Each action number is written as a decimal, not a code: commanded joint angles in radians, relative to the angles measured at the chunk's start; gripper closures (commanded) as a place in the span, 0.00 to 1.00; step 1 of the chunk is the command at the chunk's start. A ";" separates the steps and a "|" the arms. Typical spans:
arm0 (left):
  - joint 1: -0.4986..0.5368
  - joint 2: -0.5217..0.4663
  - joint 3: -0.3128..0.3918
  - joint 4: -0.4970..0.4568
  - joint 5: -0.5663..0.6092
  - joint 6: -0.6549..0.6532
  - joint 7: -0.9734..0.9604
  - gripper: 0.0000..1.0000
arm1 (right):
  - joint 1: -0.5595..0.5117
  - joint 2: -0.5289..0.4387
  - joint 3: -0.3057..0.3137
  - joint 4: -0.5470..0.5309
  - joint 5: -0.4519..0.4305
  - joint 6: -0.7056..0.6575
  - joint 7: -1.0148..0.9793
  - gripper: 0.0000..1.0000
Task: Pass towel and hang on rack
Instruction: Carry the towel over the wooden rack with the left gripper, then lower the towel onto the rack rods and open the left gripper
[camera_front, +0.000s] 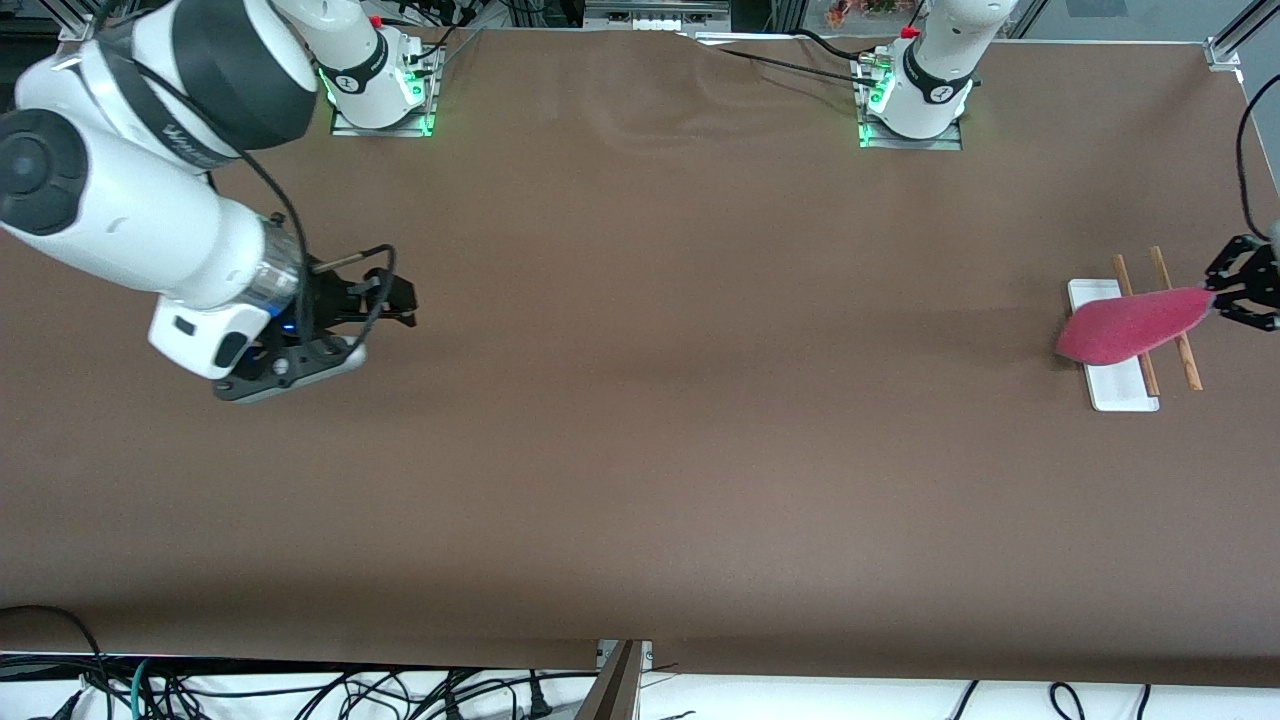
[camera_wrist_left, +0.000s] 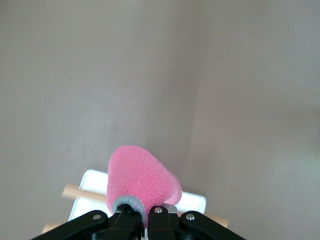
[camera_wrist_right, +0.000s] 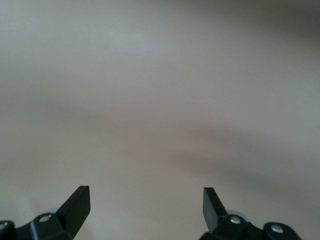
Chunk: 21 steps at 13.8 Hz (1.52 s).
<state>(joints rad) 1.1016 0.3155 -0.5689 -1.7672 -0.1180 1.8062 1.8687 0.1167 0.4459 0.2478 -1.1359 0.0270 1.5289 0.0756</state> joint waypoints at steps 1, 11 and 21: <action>0.021 0.121 0.027 0.171 0.043 -0.062 0.082 1.00 | -0.008 0.000 -0.048 0.067 -0.021 -0.076 -0.005 0.00; 0.073 0.328 0.122 0.327 0.060 -0.099 0.245 0.00 | -0.109 -0.137 -0.249 0.024 -0.024 -0.085 -0.008 0.00; -0.006 0.329 0.110 0.520 0.064 -0.107 0.204 0.00 | -0.155 -0.388 -0.257 -0.390 -0.082 0.070 -0.132 0.00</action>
<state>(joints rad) 1.1445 0.6514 -0.4618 -1.3151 -0.0631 1.7342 2.0735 -0.0190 0.1399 -0.0184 -1.4062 -0.0448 1.5603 -0.0254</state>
